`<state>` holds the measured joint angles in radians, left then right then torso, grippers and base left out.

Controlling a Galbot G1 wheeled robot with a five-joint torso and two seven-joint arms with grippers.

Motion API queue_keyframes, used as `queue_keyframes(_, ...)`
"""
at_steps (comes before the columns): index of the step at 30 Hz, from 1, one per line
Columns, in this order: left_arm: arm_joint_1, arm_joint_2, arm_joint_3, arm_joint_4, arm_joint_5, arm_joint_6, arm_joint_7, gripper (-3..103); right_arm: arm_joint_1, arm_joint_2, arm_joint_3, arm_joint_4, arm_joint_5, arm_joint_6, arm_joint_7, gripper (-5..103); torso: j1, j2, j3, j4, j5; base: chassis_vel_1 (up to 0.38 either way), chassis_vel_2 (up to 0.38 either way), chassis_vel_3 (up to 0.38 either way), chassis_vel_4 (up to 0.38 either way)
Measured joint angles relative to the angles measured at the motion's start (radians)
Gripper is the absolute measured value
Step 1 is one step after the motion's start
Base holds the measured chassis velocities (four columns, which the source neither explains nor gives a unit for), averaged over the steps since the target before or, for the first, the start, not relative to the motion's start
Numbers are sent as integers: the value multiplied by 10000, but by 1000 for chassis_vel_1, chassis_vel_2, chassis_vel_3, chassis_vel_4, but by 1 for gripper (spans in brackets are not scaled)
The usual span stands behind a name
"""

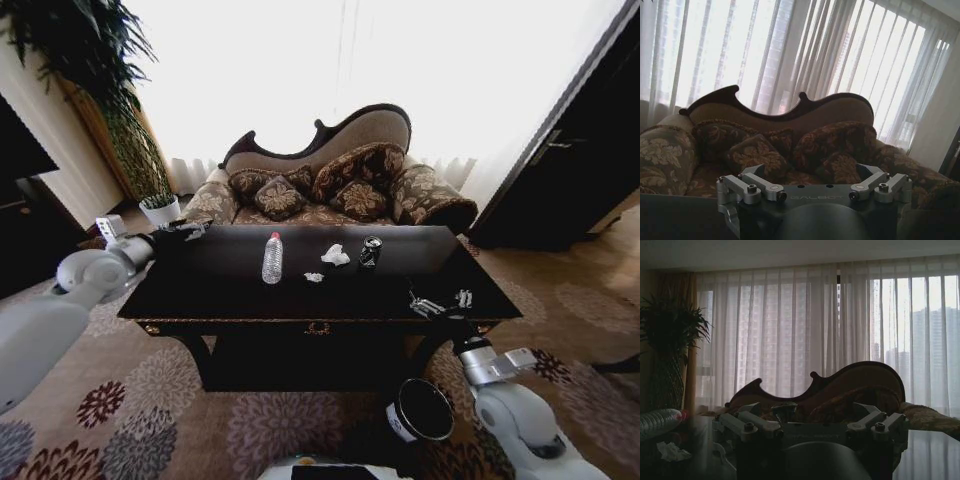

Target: Move to the front of the table and place the trash on the table into the trash bin.

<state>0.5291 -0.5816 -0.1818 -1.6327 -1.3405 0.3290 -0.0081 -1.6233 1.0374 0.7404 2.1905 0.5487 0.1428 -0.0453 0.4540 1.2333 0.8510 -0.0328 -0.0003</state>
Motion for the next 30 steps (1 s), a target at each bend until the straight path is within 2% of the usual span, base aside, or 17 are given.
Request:
queue_keyframes(1,0,0,0,0,0,0,0,100,0,0,0,0,0,0,0,100,0,0,0,0,0,0,0,0,0)
queue_keyframes(6,-681,-1529,1109,-63,173,46,-559,100,-1,232,-97,13,-165,-136,28,100,1,-1,1,5,2,0,0,0,0)
queue_keyframes(7,-681,-1529,1109,-63,173,46,-559,100,-1,232,-97,13,-165,-136,28,100,1,-1,1,5,2,0,0,0,0)
queue_keyframes(10,-777,-2187,1539,-915,155,135,-1185,100,8,264,-71,-87,-194,-144,33,100,0,0,0,0,2,0,0,0,0)
queue_keyframes(11,-819,-2383,1815,-1599,84,216,-1549,100,1,333,9,-139,-211,-142,34,100,0,-1,0,1,4,0,0,0,0)
queue_keyframes(13,-838,-2428,1919,-1855,62,253,-1692,100,-13,373,49,-143,-215,-139,33,100,0,-1,0,1,5,0,0,0,0)
queue_keyframes(16,-728,-2422,2269,-3069,-119,597,-2668,100,-161,768,292,-105,-245,-95,32,100,-1,0,-2,-6,6,0,0,0,0)
queue_keyframes(17,-463,-2239,2240,-3457,-148,780,-3045,100,-160,821,296,-91,-255,-93,31,100,-2,0,-2,-4,4,0,0,0,0)
queue_keyframes(19,-307,-2127,2196,-3632,-149,872,-3212,100,-153,838,294,-91,-261,-93,27,100,-2,0,-2,-2,1,0,0,0,0)
queue_keyframes(22,606,-1485,1689,-4430,-224,1247,-4152,100,-52,871,166,-112,-341,-92,5,100,-3,1,-3,9,-2,0,0,0,0)
queue_keyframes(26,1299,-1229,1171,-4696,-297,1624,-4617,100,46,975,-61,-136,-446,-92,-3,100,-3,0,-2,6,0,0,0,0,0)
queue_keyframes(30,1542,-1305,975,-4497,-284,1789,-4711,100,123,997,-250,-169,-518,-92,-14,100,-3,0,-2,6,1,0,0,0,0)
